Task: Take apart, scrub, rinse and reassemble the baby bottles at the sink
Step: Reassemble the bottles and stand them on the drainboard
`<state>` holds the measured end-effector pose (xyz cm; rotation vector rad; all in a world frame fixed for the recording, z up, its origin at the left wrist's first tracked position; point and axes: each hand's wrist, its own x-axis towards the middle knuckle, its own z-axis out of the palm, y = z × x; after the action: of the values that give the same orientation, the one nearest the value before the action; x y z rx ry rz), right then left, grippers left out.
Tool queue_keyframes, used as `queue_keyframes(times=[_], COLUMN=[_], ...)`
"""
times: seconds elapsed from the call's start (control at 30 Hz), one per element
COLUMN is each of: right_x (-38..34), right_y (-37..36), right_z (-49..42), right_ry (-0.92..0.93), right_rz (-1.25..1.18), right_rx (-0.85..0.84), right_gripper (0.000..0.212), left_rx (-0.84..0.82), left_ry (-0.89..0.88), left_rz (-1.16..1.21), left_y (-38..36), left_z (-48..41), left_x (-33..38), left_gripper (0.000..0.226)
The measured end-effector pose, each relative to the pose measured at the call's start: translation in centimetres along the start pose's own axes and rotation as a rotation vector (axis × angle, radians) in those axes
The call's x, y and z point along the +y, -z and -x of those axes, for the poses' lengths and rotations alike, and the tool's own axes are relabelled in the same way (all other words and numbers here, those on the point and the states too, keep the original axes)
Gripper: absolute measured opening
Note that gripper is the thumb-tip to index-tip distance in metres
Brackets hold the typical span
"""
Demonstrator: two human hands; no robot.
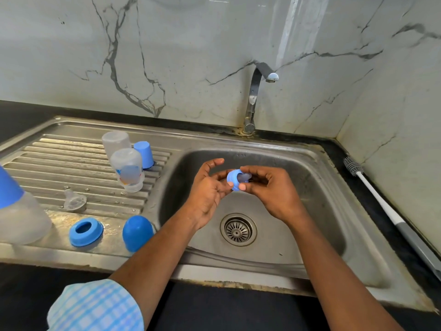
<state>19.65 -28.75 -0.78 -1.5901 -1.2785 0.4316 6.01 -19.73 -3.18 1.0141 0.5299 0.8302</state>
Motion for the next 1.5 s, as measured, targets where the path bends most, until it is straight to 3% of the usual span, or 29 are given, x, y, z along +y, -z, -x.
queue_keyframes(times=[0.2,0.33,0.47,0.57,0.7,0.97,1.1,1.33,1.5], right_x=[0.2,0.5,0.1,-0.4,-0.9,-0.7,-1.0,-1.4,-1.6], right_y=[0.5,0.6,0.5,0.2,0.0,2.0,2.7,1.9,1.8], right_z=[-0.2,-0.2,-0.1,0.1,0.3,-0.1,0.0,0.5,0.7], right_ry=[0.028,0.029,0.044,0.099,0.137,-0.069,-0.102,0.005,0.015], right_rz=[0.095,0.178,0.206,0.359,0.479,0.150,0.096,0.327,0.330], right_rx=[0.070,0.042,0.083,0.130,0.124,0.131,0.102,0.084,0.092], right_gripper=[0.019,0.015,0.011,0.010,0.009,0.012,0.009,0.008,0.012], left_rx=[-0.143,-0.097,-0.095,-0.073,-0.091,-0.168,-0.197,-0.171,-0.176], left_ry=[-0.075,-0.198,-0.321,-0.381,-0.359,-0.215,-0.208,-0.315,-0.305], left_rz=[-0.268,-0.597,-0.700,-0.792,-0.803,-0.629,-0.612,-0.805,-0.823], left_y=[-0.2,-0.3,-0.3,-0.4,0.0,-0.5,-0.7,-0.4,-0.2], left_z=[0.3,0.3,0.4,0.1,-0.2,0.1,0.5,0.6,0.4], left_x=[-0.3,-0.8,-0.5,-0.3,-0.2,-0.2,-0.1,-0.3,-0.5], left_gripper=[0.053,0.053,0.050,0.041,0.040,0.055,0.055,0.033,0.043])
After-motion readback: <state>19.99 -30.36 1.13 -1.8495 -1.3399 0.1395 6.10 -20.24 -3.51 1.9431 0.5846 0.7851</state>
